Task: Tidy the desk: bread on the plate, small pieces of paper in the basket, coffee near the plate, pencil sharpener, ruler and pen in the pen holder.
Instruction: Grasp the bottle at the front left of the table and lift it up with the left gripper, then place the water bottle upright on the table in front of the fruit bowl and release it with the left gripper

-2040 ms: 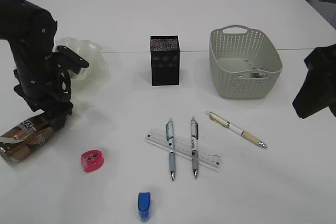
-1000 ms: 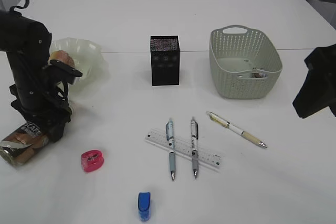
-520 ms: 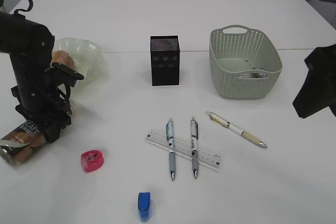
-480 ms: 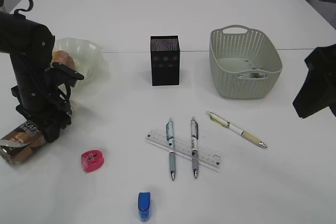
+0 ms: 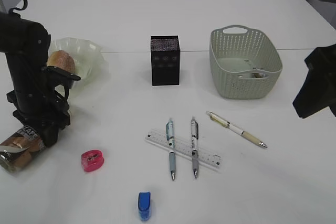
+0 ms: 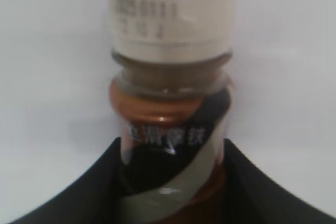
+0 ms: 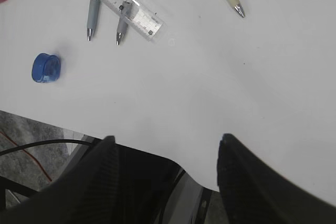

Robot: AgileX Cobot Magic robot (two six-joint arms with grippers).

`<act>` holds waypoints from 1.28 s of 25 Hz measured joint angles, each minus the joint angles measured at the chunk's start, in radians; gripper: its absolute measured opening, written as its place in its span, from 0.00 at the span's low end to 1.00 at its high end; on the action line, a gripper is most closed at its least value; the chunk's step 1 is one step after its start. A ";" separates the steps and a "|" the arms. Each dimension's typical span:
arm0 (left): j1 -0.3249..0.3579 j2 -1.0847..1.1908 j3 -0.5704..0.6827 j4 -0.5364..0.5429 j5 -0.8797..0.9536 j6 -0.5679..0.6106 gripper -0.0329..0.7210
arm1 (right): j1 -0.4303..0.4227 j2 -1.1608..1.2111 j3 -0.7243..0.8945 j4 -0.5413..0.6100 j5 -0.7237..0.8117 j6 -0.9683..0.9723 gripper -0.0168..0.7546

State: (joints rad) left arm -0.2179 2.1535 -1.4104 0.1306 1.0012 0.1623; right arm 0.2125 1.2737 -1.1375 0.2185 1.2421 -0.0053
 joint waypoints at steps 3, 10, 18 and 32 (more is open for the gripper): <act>0.028 -0.022 0.004 -0.067 0.016 -0.001 0.51 | 0.000 0.000 0.000 0.000 0.000 0.000 0.59; 0.116 -0.119 0.003 -0.207 0.161 -0.002 0.51 | 0.000 0.000 0.000 0.000 0.000 0.000 0.59; 0.124 -0.211 0.006 -0.260 0.184 -0.005 0.51 | 0.000 0.000 0.000 0.000 0.000 -0.001 0.59; 0.124 -0.599 0.171 -0.262 0.000 -0.007 0.51 | 0.000 -0.002 0.002 -0.002 -0.012 -0.002 0.59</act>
State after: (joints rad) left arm -0.0943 1.5541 -1.2395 -0.1318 1.0016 0.1556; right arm 0.2125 1.2718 -1.1358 0.2166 1.2304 -0.0073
